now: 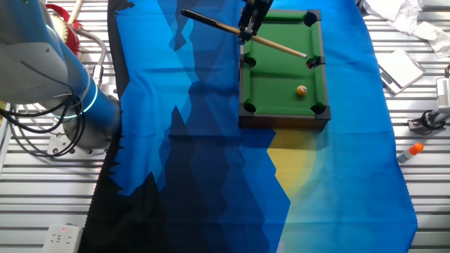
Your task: Hit the pool ball
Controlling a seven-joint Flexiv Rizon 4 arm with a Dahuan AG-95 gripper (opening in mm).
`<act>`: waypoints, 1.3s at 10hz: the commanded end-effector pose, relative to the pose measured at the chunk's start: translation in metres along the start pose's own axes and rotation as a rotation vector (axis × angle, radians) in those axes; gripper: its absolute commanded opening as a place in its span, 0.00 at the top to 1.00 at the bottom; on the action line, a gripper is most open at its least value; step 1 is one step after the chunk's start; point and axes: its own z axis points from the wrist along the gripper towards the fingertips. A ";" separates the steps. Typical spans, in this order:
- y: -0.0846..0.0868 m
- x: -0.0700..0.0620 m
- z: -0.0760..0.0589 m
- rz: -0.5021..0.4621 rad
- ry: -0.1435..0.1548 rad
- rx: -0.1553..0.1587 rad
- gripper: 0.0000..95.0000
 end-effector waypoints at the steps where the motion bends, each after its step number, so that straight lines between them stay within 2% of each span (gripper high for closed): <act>1: 0.002 -0.006 0.001 -0.001 -0.016 -0.002 1.00; 3: 0.005 -0.018 0.003 -0.003 -0.030 -0.001 1.00; 6: 0.001 -0.042 0.005 -0.035 -0.053 0.007 1.00; 7: -0.002 -0.048 0.009 -0.057 -0.070 0.006 1.00; 8: -0.002 -0.048 0.010 -0.074 -0.076 0.004 1.00; 9: -0.002 -0.049 0.009 -0.102 -0.074 0.007 0.80; 10: -0.002 -0.050 0.009 -0.137 -0.077 0.004 0.40; 11: -0.002 -0.051 0.008 -0.151 -0.083 0.008 0.20; 13: -0.002 -0.053 0.007 -0.170 -0.090 0.011 0.20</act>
